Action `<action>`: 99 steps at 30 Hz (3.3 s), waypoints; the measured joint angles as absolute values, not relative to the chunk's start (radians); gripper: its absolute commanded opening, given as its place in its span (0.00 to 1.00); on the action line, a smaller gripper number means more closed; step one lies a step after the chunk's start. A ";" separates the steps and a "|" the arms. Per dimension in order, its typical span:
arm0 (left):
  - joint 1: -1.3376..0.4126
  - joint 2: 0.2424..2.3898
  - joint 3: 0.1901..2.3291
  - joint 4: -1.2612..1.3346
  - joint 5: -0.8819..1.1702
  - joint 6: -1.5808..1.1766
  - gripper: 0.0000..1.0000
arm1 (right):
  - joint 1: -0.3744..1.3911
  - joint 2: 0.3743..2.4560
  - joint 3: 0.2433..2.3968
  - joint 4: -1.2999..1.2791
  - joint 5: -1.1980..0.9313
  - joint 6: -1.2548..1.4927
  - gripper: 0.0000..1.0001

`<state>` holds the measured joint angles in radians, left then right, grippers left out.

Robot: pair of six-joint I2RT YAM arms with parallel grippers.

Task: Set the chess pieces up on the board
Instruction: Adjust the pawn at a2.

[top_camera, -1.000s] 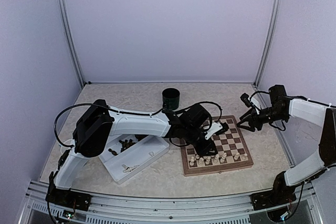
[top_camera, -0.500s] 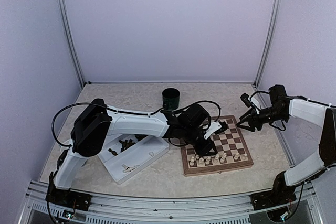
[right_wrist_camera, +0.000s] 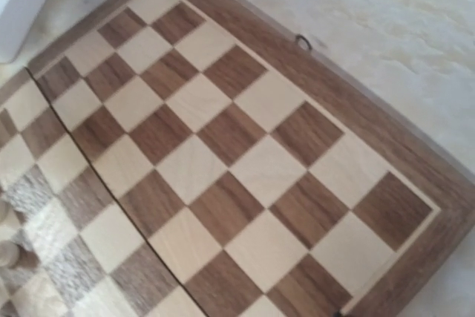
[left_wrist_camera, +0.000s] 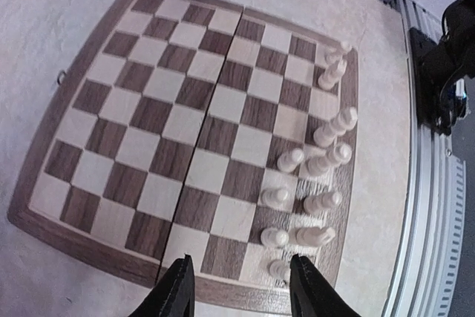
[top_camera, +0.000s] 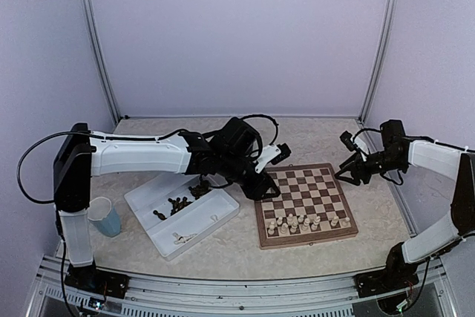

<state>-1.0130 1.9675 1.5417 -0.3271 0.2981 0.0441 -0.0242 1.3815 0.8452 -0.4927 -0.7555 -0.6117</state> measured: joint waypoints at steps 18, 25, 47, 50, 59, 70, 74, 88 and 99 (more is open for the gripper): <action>-1.013 2.035 1.504 -0.410 0.341 0.076 0.46 | -0.024 1.392 0.823 -0.468 -0.693 -0.609 0.54; -1.019 2.077 1.525 -0.414 0.347 0.076 0.46 | -0.024 1.393 0.822 -0.465 -0.694 -0.609 0.54; -1.028 2.118 1.566 -0.439 0.363 0.081 0.47 | -0.024 1.401 0.821 -0.464 -0.694 -0.610 0.54; -1.028 2.119 1.568 -0.439 0.363 0.080 0.47 | -0.024 1.403 0.821 -0.465 -0.694 -0.610 0.54; -1.029 2.123 1.578 -0.451 0.366 0.092 0.47 | -0.024 1.405 0.821 -0.465 -0.695 -0.610 0.54; -1.035 2.135 1.594 -0.461 0.368 0.112 0.47 | -0.024 1.406 0.821 -0.465 -0.696 -0.611 0.54; -1.035 2.135 1.594 -0.463 0.367 0.120 0.47 | -0.024 1.410 0.821 -0.465 -0.696 -0.611 0.54; -1.036 2.136 1.594 -0.480 0.323 0.137 0.47 | -0.024 1.410 0.821 -0.465 -0.701 -0.611 0.54; -1.036 2.137 1.594 -0.477 0.279 0.132 0.47 | -0.024 1.410 0.821 -0.465 -0.702 -0.611 0.54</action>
<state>-1.0355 2.1368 1.5944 -0.4774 0.2787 0.1318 -0.0242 1.4101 0.8211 -0.4648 -0.7025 -0.6113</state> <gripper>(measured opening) 0.469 0.540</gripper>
